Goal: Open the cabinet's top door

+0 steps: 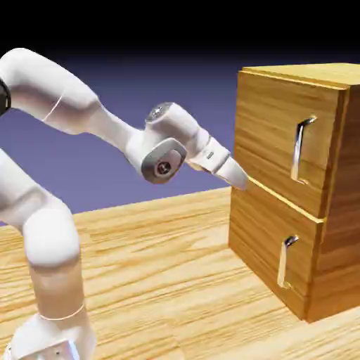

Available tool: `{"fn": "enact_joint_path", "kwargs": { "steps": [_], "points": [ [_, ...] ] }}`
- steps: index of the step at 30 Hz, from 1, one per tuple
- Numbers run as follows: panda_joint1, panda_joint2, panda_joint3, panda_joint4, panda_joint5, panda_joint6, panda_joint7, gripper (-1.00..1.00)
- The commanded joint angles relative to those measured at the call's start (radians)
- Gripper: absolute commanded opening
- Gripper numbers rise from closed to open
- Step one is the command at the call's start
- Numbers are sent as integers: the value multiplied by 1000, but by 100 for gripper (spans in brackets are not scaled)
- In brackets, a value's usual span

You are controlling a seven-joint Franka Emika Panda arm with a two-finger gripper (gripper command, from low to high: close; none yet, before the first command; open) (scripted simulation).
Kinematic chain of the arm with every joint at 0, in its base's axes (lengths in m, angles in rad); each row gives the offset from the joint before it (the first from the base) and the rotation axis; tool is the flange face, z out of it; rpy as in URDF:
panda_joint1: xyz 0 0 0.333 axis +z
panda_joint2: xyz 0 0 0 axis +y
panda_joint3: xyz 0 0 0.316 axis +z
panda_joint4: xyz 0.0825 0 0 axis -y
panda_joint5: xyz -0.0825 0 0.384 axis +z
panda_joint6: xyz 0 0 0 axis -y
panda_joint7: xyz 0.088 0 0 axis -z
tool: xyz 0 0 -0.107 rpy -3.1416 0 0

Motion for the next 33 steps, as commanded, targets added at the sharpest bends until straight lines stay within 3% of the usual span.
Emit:
{"fn": "enact_joint_path", "kwargs": {
  "steps": [1,33],
  "points": [
    [16,-8,-18,7,-44,-3,30,100],
    [515,-257,-591,216,-1435,-103,982,100]
  ]
}}
